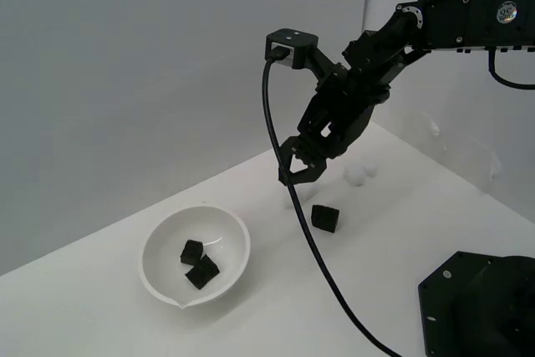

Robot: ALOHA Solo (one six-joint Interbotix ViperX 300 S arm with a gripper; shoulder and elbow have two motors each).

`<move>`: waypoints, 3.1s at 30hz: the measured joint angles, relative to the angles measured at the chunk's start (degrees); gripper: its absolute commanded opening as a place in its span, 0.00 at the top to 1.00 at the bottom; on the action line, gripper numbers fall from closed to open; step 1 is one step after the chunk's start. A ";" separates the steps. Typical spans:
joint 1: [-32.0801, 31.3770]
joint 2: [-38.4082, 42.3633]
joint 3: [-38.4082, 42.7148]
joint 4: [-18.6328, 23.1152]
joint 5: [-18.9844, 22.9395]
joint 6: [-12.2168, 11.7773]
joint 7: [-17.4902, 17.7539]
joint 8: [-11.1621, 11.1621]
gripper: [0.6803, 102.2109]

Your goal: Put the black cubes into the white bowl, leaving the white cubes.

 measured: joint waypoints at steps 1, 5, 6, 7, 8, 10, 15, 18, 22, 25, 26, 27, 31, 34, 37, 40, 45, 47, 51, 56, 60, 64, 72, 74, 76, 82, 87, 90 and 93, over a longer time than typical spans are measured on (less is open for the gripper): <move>0.26 0.44 0.35 0.44 0.44 1.05 0.09 0.00 0.12; 1.76 0.53 0.53 2.46 2.55 4.39 0.00 0.00 0.12; 1.85 0.53 0.44 2.90 2.99 4.66 -0.09 0.00 0.12; 1.76 0.35 0.26 3.34 3.43 5.01 0.00 0.00 0.12; 1.85 0.09 0.00 3.96 4.04 5.19 0.00 0.09 0.12; 2.37 -0.53 -0.62 4.57 4.66 5.19 -0.44 0.09 0.12; 2.64 -2.11 -2.29 5.62 5.80 6.15 -2.11 0.00 0.12; 2.64 -3.08 -3.25 5.62 5.80 6.42 -3.52 0.09 0.12; 2.64 -4.83 -4.83 5.89 5.80 7.21 -4.31 0.09 0.12; 2.64 -6.24 -6.42 6.24 6.06 7.21 -4.75 0.09 0.12; 2.64 -6.86 -7.03 6.15 6.06 7.21 -4.83 0.09 0.12; 2.64 -7.47 -7.56 6.24 6.15 7.21 -4.92 0.00 0.12; 2.64 -9.32 -9.40 6.59 6.68 7.21 -4.92 0.09 0.12; 2.64 -10.37 -10.55 6.59 6.77 7.21 -5.54 0.09 0.12; 2.11 -11.34 -11.43 6.68 6.77 7.21 -6.59 0.09 0.12; 1.58 -12.92 -12.92 6.86 6.86 6.86 -7.56 0.00 0.12; 0.70 -15.82 -15.73 7.29 7.38 6.59 -7.91 0.18 0.15; 0.79 -16.17 -16.17 7.29 7.29 6.50 -8.26 0.26 0.20; 1.05 -16.26 -16.26 7.29 7.29 6.50 -8.35 0.18 0.50; 0.70 -15.64 -15.64 7.56 7.56 6.50 -8.00 0.00 0.81; 0.70 -13.45 -13.45 7.56 7.65 6.68 -8.00 0.09 0.90; 0.70 -10.11 -10.37 7.65 7.73 7.12 -7.21 0.09 0.94; 0.70 -1.76 -1.85 7.56 7.65 7.21 -4.75 0.00 0.98; 0.62 0.26 0.18 7.38 7.38 7.29 -4.22 0.09 0.98; 0.70 2.29 2.20 6.94 6.77 7.29 -4.04 0.18 0.98; 0.53 6.94 7.03 3.78 3.87 6.15 -3.34 0.18 0.98; -1.93 8.79 8.79 1.58 1.67 5.80 -3.69 -0.26 0.98; -3.43 8.70 8.70 0.44 0.53 5.10 -3.43 -0.62 0.98; -5.89 8.09 8.17 -0.70 -0.62 4.57 -3.60 -0.62 0.98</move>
